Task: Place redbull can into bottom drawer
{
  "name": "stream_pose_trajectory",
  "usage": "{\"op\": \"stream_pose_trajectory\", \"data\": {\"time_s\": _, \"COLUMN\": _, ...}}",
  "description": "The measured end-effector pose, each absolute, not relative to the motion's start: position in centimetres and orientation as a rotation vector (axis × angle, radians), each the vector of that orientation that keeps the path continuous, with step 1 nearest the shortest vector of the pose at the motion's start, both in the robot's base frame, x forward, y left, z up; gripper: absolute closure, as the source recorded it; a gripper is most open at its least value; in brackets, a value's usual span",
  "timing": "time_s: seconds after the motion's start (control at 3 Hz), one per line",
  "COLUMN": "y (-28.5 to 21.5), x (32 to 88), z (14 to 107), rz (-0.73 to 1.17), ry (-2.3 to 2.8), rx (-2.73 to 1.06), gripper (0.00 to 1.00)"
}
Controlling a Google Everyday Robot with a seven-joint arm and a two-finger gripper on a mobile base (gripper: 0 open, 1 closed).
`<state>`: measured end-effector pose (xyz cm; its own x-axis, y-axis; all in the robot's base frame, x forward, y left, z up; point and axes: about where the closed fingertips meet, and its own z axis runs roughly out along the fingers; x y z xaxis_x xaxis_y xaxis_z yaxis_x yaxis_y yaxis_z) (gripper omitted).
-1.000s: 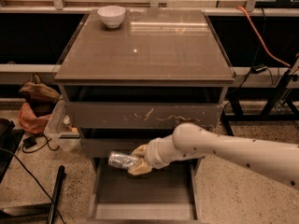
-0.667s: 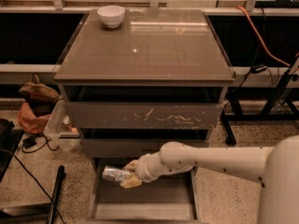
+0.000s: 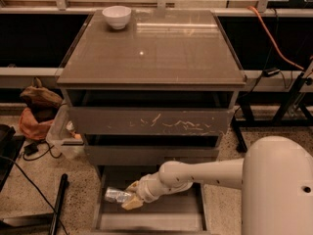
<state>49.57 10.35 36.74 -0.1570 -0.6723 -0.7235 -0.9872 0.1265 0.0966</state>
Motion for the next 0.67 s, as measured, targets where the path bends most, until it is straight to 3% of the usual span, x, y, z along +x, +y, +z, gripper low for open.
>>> {"op": "stream_pose_trajectory", "data": {"time_s": 0.67, "y": 8.0, "x": 50.3, "z": 31.3, "rz": 0.848, "ry": 1.914, "rx": -1.446, "gripper": 1.0}}
